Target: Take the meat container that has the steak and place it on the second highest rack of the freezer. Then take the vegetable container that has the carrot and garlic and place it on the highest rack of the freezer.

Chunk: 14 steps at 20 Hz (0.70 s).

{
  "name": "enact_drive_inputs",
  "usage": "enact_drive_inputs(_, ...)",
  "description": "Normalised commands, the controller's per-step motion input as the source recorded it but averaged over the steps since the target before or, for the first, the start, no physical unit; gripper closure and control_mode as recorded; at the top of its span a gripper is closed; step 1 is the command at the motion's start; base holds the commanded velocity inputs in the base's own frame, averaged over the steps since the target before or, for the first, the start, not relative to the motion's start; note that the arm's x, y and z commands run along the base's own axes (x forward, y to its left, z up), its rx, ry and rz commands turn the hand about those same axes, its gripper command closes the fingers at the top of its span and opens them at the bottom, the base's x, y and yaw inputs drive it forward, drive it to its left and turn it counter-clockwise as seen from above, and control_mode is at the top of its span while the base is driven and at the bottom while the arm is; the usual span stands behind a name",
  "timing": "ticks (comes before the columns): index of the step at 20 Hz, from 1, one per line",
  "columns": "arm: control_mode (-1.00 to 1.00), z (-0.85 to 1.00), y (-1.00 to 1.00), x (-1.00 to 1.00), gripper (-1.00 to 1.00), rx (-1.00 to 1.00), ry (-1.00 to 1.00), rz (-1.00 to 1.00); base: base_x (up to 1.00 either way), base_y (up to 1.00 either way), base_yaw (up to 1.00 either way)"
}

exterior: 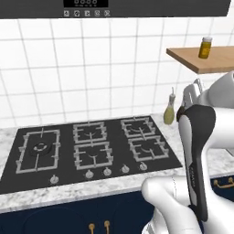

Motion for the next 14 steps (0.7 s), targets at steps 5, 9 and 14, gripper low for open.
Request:
enact_drive_inputs(5,1.00,0.00,0.00,0.00,-1.00,0.00,0.00,0.00,0.45,-0.49,-0.15)
enact_drive_inputs(9,1.00,0.00,0.00,0.00,-1.00,0.00,0.00,0.00,0.59,-0.65,-0.02)
enact_drive_inputs(14,1.00,0.00,0.00,0.00,-1.00,0.00,0.00,0.00,0.45,-0.79,0.00)
